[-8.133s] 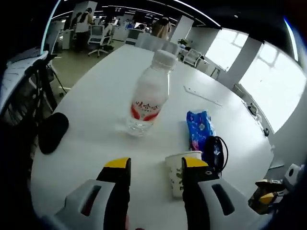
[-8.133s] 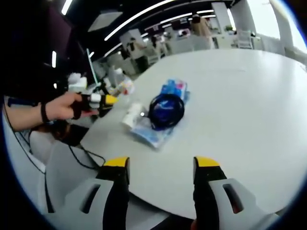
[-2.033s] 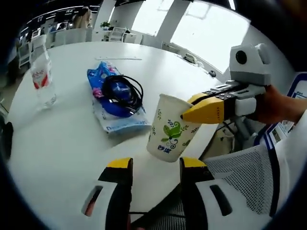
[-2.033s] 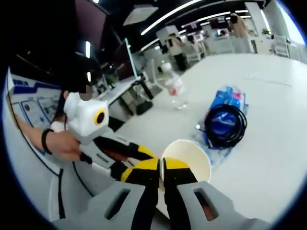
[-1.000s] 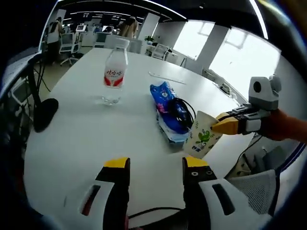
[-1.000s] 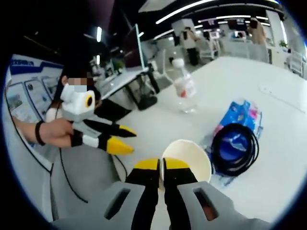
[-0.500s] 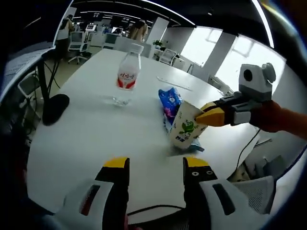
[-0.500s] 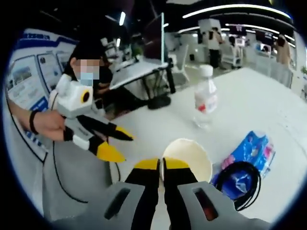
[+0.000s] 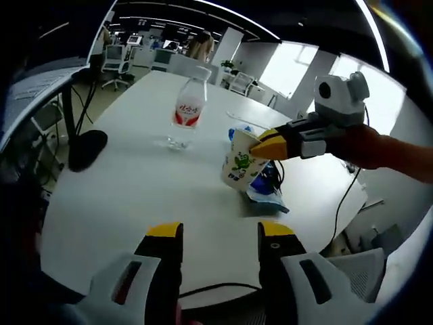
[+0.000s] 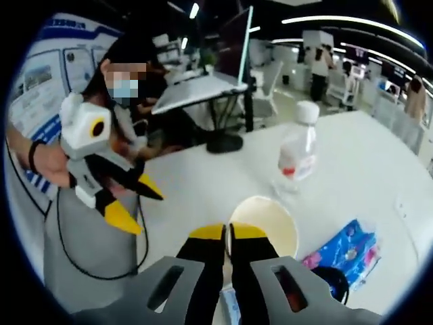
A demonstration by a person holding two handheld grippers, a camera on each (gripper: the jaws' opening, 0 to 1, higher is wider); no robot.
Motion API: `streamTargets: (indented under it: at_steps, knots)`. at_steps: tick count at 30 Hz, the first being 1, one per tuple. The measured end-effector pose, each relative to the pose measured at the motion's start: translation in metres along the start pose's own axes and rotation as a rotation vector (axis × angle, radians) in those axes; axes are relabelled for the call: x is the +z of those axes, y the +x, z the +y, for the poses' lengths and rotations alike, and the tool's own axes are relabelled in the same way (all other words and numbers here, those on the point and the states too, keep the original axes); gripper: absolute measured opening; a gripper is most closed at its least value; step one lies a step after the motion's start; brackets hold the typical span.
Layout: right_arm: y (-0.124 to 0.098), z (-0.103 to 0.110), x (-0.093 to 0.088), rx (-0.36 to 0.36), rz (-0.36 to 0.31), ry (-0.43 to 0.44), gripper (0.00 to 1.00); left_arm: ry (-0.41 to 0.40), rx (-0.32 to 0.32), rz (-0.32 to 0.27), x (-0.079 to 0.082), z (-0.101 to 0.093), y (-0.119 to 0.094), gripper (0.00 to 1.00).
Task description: Arrange the tabletop items into an orderly group along one side of the table until the central work area is clear of visible clutter.
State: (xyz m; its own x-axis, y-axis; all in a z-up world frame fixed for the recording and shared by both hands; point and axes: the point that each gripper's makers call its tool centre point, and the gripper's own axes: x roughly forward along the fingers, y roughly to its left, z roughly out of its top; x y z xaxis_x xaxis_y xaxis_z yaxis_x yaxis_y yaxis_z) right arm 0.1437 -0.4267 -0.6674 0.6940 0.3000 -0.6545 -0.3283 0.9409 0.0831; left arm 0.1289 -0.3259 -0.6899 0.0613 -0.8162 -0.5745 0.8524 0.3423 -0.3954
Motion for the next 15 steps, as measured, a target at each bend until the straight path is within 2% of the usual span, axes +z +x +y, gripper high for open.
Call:
streamTargets:
  at_steps: [5,8,15]
  knots:
    - [0.011,-0.013,0.000,-0.025,0.041,-0.037,0.00,-0.008,-0.002,-0.014,0.003,-0.002,0.000,0.43]
    - [0.017,-0.028,-0.003,-0.070,0.080,-0.040,0.00,-0.017,-0.002,-0.024,0.005,-0.002,-0.001,0.43]
    - [0.028,-0.052,0.002,-0.124,0.091,-0.025,0.00,-0.025,-0.001,-0.032,0.006,0.003,-0.004,0.43]
